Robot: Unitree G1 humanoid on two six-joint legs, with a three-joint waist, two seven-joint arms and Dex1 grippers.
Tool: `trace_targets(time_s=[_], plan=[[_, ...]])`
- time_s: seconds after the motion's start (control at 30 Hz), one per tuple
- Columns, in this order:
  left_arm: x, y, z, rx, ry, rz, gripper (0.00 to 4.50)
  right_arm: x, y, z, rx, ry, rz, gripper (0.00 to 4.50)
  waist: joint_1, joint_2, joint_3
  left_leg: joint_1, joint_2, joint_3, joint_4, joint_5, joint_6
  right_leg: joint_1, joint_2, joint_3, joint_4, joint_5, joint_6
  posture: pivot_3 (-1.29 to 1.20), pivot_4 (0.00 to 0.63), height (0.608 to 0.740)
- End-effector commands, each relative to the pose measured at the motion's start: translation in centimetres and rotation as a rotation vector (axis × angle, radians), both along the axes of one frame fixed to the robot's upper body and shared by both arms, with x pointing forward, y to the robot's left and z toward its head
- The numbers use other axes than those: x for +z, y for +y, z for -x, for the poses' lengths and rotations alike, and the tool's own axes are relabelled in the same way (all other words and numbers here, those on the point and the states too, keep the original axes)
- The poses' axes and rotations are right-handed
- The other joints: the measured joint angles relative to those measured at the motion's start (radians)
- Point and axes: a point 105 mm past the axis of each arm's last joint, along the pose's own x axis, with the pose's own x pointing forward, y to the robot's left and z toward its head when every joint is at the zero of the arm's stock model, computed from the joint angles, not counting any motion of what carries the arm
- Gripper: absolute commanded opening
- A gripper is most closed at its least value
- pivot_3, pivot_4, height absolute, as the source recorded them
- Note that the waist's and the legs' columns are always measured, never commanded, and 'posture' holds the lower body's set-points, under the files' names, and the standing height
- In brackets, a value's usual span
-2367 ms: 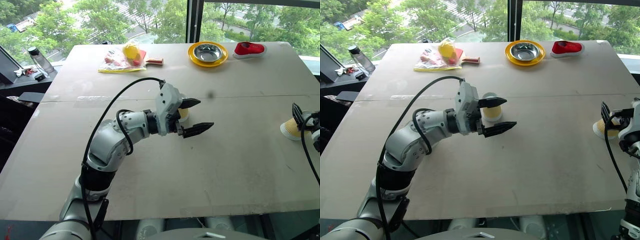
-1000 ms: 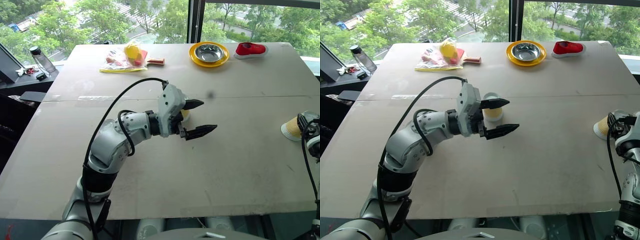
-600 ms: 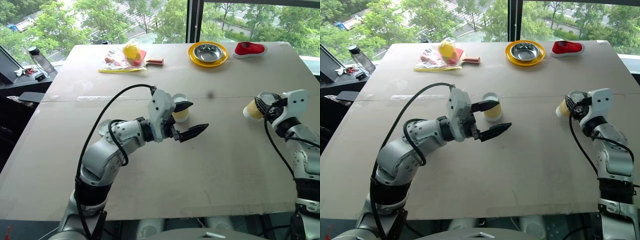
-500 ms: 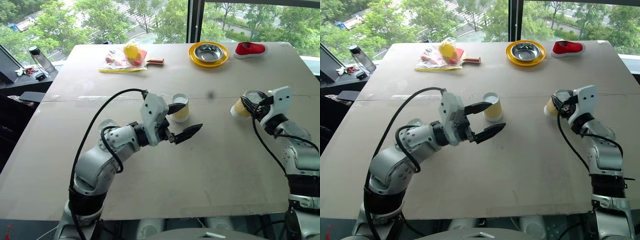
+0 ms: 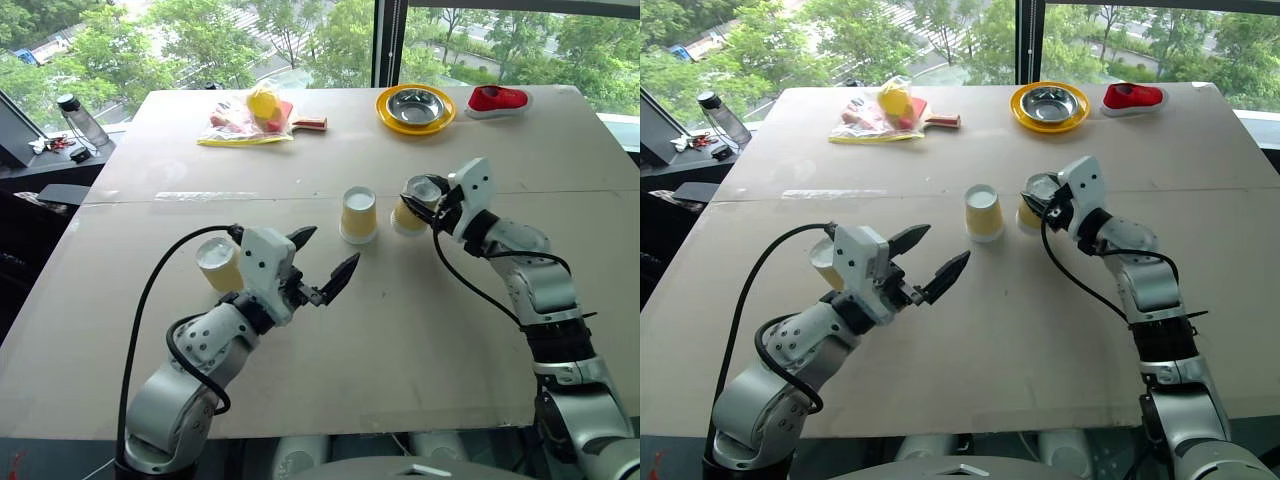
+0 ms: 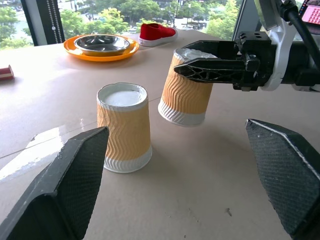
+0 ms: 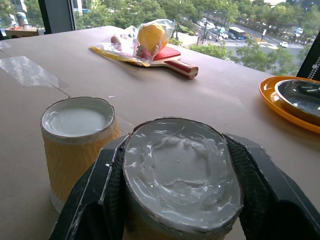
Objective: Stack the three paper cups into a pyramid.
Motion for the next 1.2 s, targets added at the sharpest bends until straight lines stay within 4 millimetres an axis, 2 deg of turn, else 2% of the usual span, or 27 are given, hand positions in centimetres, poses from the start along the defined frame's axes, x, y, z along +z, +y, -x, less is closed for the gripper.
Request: trace_targets(time_s=[0.03,0.33,0.37,0.43,0.5,0.53,0.73,0.9,0.97,1.07,1.1,1.2], plan=[[1.4,0.0,0.7,0.014,-0.073,0.006,4.5,1.3,0.5,0.0,0.011,-0.062,0.0,2.05,0.003,0.0,0.0,0.0,0.0,0.0,0.0,0.0,0.0,0.0,0.0,0.0,0.0,0.0,0.0,0.0,0.15,0.74],[1.3,0.5,0.6,0.008,-0.071,-0.02,4.5,0.6,1.7,0.0,0.031,-0.038,0.008,2.05,-0.003,0.0,0.0,0.0,0.0,0.0,0.0,0.0,0.0,0.0,0.0,0.0,0.0,0.0,0.0,0.0,0.15,0.74],[1.4,0.5,0.6,0.01,-0.074,-0.019,4.5,0.6,1.8,0.0,0.031,-0.038,0.006,2.85,-0.003,0.0,0.0,0.0,0.0,0.0,0.0,0.0,0.0,0.0,0.0,0.0,0.0,0.0,0.0,0.0,0.15,0.74],[1.5,0.5,0.5,0.013,-0.079,-0.015,4.5,0.6,1.8,0.0,0.032,-0.039,0.001,3.49,-0.002,0.0,0.0,0.0,0.0,0.0,0.0,0.0,0.0,0.0,0.0,0.0,0.0,0.0,0.0,0.0,0.15,0.74],[1.6,0.5,0.4,0.015,-0.081,-0.014,4.5,0.7,1.8,0.0,0.033,-0.042,-0.002,4.38,-0.002,0.0,0.0,0.0,0.0,0.0,0.0,0.0,0.0,0.0,0.0,0.0,0.0,0.0,0.0,0.0,0.15,0.74],[1.6,0.6,0.4,0.018,-0.082,-0.013,4.5,0.7,1.8,0.1,0.034,-0.045,-0.003,4.47,-0.003,0.0,0.0,0.0,0.0,0.0,0.0,0.0,0.0,0.0,0.0,0.0,0.0,0.0,0.0,0.0,0.15,0.74],[1.4,1.5,1.1,0.074,-0.09,0.0,4.5,2.0,1.3,0.8,0.07,-0.086,-0.042,4.47,-0.005,0.0,0.0,0.0,0.0,0.0,0.0,0.0,0.0,0.0,0.0,0.001,0.0,0.0,0.0,0.0,0.15,0.74],[1.5,2.1,2.2,0.16,-0.134,-0.005,4.5,3.4,-0.5,1.8,0.113,-0.119,-0.082,4.47,-0.001,0.0,0.0,-0.001,0.0,0.0,0.0,0.0,0.001,0.0,-0.001,0.0,-0.001,0.0,0.0,0.0,0.15,0.74],[2.2,2.7,2.4,0.236,-0.184,0.008,4.5,4.1,-1.3,2.2,0.138,-0.129,-0.112,4.47,0.0,0.0,0.0,-0.001,0.0,0.0,0.0,0.0,0.001,0.0,-0.002,0.0,-0.001,0.0,0.0,0.0,0.15,0.74],[3.3,3.7,2.9,0.371,-0.261,0.054,4.5,4.9,-2.1,3.9,0.25,-0.13,-0.164,4.47,0.0,0.0,0.0,-0.001,0.0,0.0,0.0,-0.001,0.001,0.001,-0.002,0.001,-0.002,0.0,0.0,0.0,0.15,0.74],[3.3,4.4,3.1,0.432,-0.268,0.052,4.5,5.1,-2.2,5.0,0.326,-0.122,-0.193,4.47,0.0,0.0,0.0,-0.001,0.0,0.0,0.0,-0.001,0.001,0.001,-0.002,0.001,-0.002,0.0,0.0,0.0,0.15,0.74],[2.1,6.9,3.0,0.638,-0.212,0.091,4.5,4.1,-2.7,7.6,0.469,-0.123,-0.121,4.47,0.001,-0.001,0.0,-0.001,0.0,0.0,-0.001,-0.001,0.001,0.001,-0.002,0.0,-0.004,0.0,0.0,0.0,0.15,0.74]])
